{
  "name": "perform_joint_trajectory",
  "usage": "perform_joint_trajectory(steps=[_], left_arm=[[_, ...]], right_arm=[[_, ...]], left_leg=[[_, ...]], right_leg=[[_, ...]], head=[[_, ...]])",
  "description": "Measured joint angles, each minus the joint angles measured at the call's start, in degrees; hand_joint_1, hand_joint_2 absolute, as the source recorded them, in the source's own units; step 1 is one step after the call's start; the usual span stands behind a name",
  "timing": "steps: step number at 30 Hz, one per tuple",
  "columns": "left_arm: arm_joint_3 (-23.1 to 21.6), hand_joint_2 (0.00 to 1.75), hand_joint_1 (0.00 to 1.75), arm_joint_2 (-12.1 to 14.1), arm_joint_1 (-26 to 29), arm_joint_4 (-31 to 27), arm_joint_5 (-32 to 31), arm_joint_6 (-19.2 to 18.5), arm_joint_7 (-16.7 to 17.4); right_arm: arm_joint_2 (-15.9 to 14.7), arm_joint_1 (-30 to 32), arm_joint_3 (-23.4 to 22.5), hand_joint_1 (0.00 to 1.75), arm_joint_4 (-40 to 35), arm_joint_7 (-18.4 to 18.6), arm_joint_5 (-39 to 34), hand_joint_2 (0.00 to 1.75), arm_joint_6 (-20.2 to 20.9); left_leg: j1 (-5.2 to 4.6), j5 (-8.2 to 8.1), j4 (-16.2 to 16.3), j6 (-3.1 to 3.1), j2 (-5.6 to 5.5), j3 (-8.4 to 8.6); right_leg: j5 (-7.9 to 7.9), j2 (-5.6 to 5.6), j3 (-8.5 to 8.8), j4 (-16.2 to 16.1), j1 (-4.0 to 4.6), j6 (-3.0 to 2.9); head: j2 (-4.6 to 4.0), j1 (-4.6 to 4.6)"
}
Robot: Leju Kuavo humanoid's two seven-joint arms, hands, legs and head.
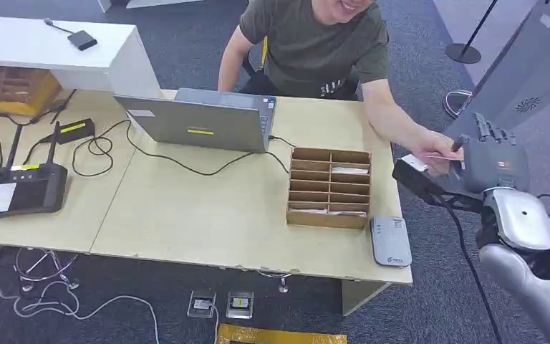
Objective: Pass the card to the sensor for recognition and then transmit it.
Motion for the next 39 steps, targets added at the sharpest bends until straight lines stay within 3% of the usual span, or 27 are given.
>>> perform_joint_trajectory(steps=[39], left_arm=[[-4.0,0.0,0.0,0.8,-0.1,0.0,2.0,-0.3,0.0]], right_arm=[[-2.1,3.7,0.2,1.75,-0.7,0.1,-2.9,1.75,2.4]], left_leg=[[0.0,0.0,0.0,0.0,0.0,0.01]], right_leg=[[0.0,0.02,0.0,0.0,0.0,0.0]], head=[[0.0,-0.02]])
